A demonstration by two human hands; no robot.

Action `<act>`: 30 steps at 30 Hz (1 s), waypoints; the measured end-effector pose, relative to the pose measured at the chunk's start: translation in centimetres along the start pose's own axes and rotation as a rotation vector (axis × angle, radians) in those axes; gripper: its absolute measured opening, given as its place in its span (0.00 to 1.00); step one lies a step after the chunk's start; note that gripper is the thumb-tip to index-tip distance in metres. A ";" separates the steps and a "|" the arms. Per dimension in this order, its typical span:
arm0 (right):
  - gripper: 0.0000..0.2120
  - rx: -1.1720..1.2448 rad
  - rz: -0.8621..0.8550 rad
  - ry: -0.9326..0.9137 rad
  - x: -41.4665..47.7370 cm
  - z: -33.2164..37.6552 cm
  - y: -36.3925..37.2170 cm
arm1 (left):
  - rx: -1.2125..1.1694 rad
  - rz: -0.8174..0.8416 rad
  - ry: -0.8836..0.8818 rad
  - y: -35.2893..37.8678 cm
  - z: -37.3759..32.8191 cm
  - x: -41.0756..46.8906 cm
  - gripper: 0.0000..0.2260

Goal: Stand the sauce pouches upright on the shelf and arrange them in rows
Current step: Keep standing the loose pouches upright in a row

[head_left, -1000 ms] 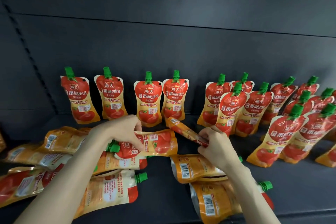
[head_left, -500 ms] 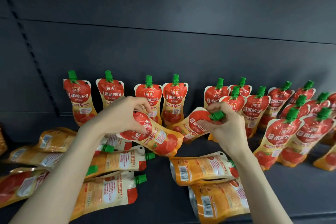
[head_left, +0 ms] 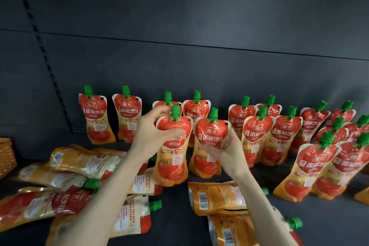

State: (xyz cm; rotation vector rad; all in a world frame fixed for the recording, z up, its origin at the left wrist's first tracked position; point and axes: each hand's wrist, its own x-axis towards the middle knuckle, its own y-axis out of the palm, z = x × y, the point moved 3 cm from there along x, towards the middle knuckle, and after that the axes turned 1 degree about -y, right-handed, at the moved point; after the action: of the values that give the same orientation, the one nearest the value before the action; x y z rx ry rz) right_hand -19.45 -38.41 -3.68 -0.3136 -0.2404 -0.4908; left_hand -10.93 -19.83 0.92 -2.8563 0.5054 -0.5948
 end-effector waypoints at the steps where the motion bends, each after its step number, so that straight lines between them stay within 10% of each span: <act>1: 0.24 -0.010 0.018 0.002 0.0 -0.3 -0.1 | -0.026 -0.028 -0.002 0.3 0.4 0.0 0.23; 30: 0.23 -0.245 -0.024 0.076 -0.1 -2.1 0.1 | 0.050 0.085 -0.181 3.1 7.9 -0.7 0.26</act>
State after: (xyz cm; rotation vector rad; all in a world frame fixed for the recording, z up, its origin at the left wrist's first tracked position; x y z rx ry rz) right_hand -19.19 -38.96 -5.65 -0.5300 -0.1095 -0.5560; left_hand -9.17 -21.59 -7.20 -2.7896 0.5689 -0.3260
